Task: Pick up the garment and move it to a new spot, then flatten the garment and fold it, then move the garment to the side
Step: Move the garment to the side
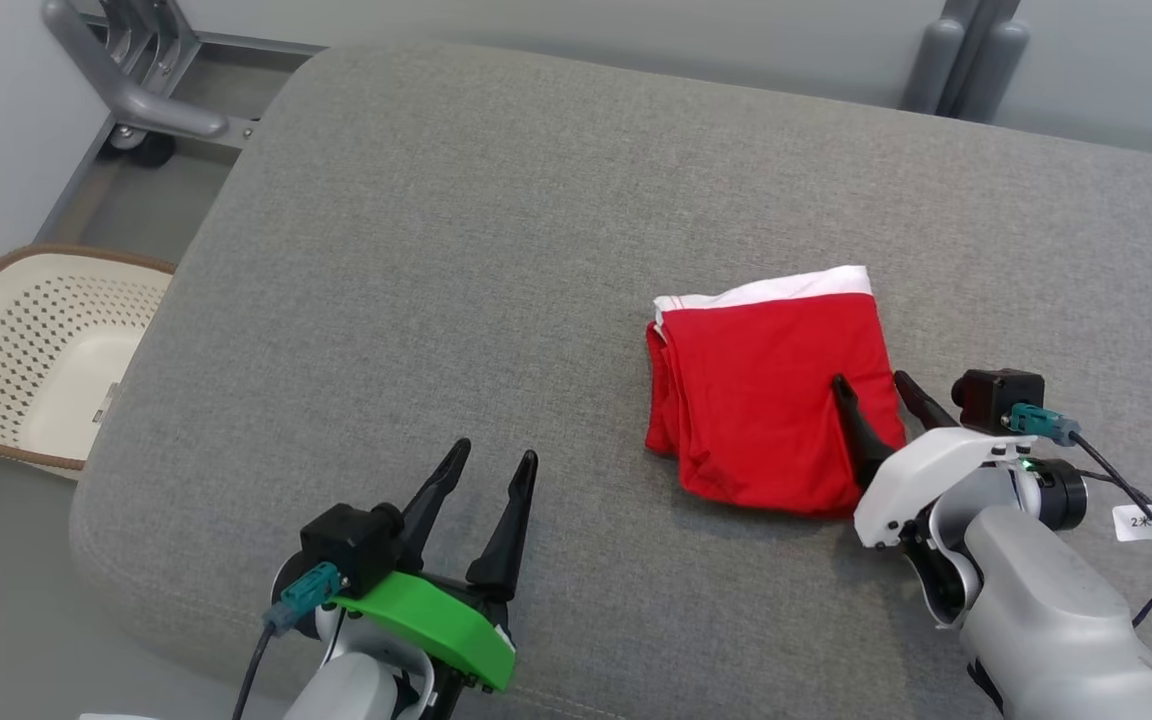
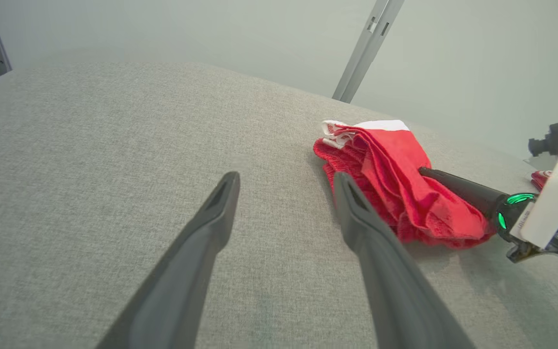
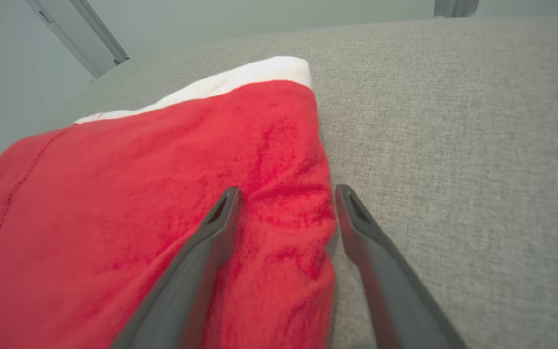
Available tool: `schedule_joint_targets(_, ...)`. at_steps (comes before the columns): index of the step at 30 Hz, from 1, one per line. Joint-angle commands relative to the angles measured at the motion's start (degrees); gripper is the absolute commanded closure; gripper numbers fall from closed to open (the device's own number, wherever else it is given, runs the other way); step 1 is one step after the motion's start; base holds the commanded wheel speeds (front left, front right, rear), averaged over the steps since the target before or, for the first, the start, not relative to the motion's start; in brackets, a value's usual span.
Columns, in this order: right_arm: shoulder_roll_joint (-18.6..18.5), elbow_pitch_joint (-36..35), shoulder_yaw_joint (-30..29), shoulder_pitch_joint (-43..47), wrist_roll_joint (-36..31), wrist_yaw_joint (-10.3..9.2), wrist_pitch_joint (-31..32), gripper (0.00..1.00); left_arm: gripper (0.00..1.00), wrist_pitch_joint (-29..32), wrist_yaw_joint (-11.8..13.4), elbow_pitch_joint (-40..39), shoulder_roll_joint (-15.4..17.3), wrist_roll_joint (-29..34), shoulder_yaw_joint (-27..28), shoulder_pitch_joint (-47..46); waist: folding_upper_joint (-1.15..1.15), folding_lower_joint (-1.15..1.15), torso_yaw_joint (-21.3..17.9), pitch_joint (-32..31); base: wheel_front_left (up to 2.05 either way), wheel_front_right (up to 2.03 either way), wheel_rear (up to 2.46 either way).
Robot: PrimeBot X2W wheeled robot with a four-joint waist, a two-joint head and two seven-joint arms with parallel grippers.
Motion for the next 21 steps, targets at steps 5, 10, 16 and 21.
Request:
schedule_joint_targets(5,0.37,4.42,2.46,-1.39,0.93,-0.02,0.5,0.04,0.0,0.02,0.17,-0.21,-0.41,0.87,-0.24,-0.64,0.0,0.0,1.65,1.11,0.0,0.0,0.0)
schedule_joint_targets(10,0.26,5.64,4.45,-2.01,1.51,-0.02,0.22,1.0,0.0,0.02,0.17,-0.03,-0.39,1.13,-0.2,-0.8,0.0,0.0,0.88,0.97,0.0,0.0,0.0)
schedule_joint_targets(16,-1.18,5.0,3.46,-2.74,0.98,-0.07,-0.09,1.0,0.0,0.02,0.17,0.24,-0.09,1.57,0.02,-0.56,0.0,0.0,-1.5,-0.31,0.0,0.0,0.0)
schedule_joint_targets(21,-1.35,2.43,0.34,-0.61,-0.48,-0.06,-0.15,1.0,0.0,0.02,0.17,0.27,0.45,1.82,-0.52,-0.1,0.0,0.0,-5.34,-2.25,0.0,0.0,0.0)
